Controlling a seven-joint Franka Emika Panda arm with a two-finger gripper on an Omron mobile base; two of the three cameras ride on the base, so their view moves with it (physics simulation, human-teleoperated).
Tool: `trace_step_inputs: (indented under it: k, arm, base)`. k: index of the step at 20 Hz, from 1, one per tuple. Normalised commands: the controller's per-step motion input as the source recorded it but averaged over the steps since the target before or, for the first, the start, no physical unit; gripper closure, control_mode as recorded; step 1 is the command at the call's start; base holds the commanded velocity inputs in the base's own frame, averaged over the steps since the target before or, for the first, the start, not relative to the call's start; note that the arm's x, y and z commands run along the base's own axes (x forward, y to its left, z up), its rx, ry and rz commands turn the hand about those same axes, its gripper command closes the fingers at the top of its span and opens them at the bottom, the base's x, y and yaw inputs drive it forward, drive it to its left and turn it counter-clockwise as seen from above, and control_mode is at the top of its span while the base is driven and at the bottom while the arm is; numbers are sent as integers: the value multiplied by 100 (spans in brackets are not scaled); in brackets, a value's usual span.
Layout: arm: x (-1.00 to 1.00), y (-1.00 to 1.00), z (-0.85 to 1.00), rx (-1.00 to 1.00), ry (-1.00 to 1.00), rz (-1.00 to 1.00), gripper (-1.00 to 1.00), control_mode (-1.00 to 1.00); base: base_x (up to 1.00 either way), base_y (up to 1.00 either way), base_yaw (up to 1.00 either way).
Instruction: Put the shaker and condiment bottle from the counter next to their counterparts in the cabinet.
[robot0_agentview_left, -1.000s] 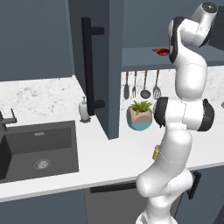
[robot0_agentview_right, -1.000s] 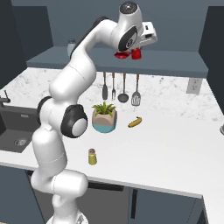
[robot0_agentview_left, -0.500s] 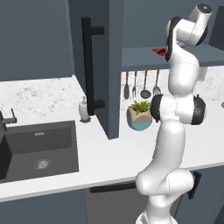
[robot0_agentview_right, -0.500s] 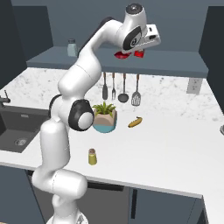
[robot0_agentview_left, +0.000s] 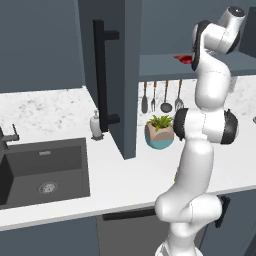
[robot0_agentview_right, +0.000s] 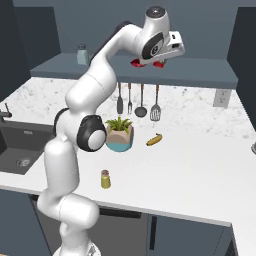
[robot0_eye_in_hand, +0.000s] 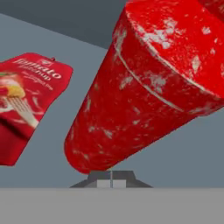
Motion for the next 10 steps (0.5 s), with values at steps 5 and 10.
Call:
trace_step_inputs:
  k: [5, 10]
  arm:
    - [-53, 26, -73, -9, 0, 0, 100, -100]
    - [-48, 26, -43, -3, 0, 0, 100, -100]
  base:
    - [0, 0, 0]
    - [0, 0, 0]
